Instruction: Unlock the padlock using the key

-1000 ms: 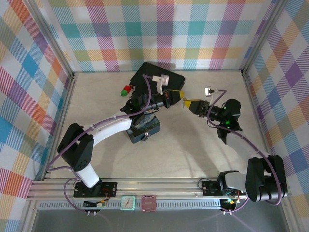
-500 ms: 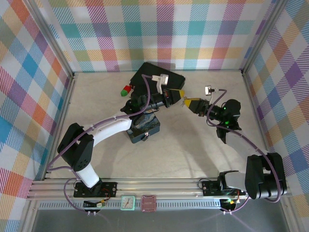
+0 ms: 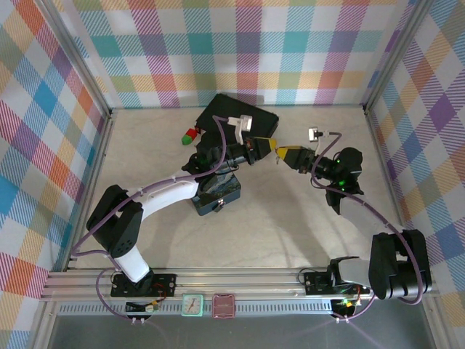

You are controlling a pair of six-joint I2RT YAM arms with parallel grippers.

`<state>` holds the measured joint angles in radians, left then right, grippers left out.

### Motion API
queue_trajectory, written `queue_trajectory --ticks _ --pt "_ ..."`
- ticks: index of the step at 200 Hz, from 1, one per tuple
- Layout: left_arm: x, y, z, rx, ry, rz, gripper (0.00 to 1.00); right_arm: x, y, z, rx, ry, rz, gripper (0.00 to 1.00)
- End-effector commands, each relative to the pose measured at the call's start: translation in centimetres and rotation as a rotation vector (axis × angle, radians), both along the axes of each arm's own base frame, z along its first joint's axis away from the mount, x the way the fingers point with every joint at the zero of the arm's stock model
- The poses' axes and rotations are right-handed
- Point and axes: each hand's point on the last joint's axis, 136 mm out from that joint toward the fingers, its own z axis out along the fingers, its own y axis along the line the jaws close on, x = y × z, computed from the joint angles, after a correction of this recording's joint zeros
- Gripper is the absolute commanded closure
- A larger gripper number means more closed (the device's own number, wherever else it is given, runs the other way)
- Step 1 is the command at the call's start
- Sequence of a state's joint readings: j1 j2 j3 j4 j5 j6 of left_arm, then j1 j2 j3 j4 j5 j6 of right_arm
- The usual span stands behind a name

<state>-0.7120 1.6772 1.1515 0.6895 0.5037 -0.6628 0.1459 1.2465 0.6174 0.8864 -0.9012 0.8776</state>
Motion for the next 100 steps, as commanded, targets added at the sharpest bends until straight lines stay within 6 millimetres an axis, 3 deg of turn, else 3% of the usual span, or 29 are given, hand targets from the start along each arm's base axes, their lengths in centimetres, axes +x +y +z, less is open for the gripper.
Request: queue_trajectory --ticks 1,23,63,100 --pt "-0.1 0.2 1.0 -0.037 -0.037 0.006 1.00 -0.6 0.6 1.0 0.013 -0.055 0.020 0.65" --pt "-0.2 0.3 1.1 -0.038 -0.038 0.009 1.00 -0.6 1.2 0.5 0.009 -0.045 0.035 0.70" --pt "-0.1 0.5 1.3 -0.050 -0.041 0.022 1.00 -0.3 1.2 -0.2 -0.005 -0.023 0.029 1.00" --pt "0.2 0.8 1.2 -0.056 -0.037 0.048 1.00 -0.3 1.1 -0.7 -0.012 -0.003 0.017 1.00"
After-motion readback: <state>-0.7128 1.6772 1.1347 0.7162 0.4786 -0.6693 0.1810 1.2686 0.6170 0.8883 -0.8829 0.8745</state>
